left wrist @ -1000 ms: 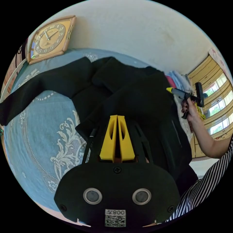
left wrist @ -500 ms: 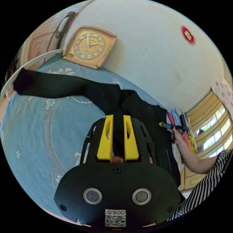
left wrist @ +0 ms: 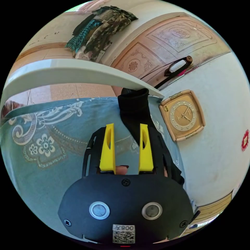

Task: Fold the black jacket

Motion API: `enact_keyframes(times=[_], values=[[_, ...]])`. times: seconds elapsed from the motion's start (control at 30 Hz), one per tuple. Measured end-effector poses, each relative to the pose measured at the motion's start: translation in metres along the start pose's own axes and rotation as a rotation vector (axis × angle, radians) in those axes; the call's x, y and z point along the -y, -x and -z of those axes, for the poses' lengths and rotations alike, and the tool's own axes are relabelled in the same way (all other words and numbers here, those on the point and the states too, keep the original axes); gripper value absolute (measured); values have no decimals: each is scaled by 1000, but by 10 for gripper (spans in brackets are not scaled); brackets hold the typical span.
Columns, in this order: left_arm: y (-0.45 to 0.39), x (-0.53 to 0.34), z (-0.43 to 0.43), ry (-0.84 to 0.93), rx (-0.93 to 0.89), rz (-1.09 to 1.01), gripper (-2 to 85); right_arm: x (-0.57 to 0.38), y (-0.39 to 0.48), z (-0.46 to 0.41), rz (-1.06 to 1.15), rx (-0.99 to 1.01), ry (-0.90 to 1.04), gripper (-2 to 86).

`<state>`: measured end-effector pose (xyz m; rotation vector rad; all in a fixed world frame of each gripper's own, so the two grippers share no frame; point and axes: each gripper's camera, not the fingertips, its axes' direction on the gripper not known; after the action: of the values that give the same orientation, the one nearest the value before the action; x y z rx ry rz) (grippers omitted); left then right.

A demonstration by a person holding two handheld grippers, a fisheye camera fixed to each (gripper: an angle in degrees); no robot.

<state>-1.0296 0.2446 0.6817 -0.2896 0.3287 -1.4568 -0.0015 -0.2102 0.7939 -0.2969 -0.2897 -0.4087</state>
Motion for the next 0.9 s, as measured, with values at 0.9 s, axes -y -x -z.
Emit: enact_keyframes(times=[0.9], values=[[-225, -358, 50, 397, -443, -1126, 1, 4, -119, 2, -328, 741, -84, 87]])
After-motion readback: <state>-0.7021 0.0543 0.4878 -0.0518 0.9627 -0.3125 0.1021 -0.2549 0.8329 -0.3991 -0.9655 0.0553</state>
